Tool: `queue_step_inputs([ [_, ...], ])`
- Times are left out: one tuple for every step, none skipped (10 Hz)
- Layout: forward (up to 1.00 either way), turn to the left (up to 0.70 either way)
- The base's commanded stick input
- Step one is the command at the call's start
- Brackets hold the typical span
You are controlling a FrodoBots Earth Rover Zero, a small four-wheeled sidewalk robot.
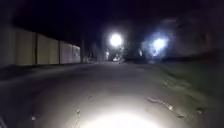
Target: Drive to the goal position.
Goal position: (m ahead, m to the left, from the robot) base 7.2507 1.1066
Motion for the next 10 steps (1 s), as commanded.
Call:
queue_step_inputs([
  [1.00, 0.00],
  [1.00, 0.00],
  [1.00, 0.00],
  [1.00, 0.00],
  [1.00, 0.00],
  [1.00, 0.00],
  [1.00, 0.00],
  [1.00, 0.00],
  [1.00, 0.00],
  [1.00, 0.00],
])
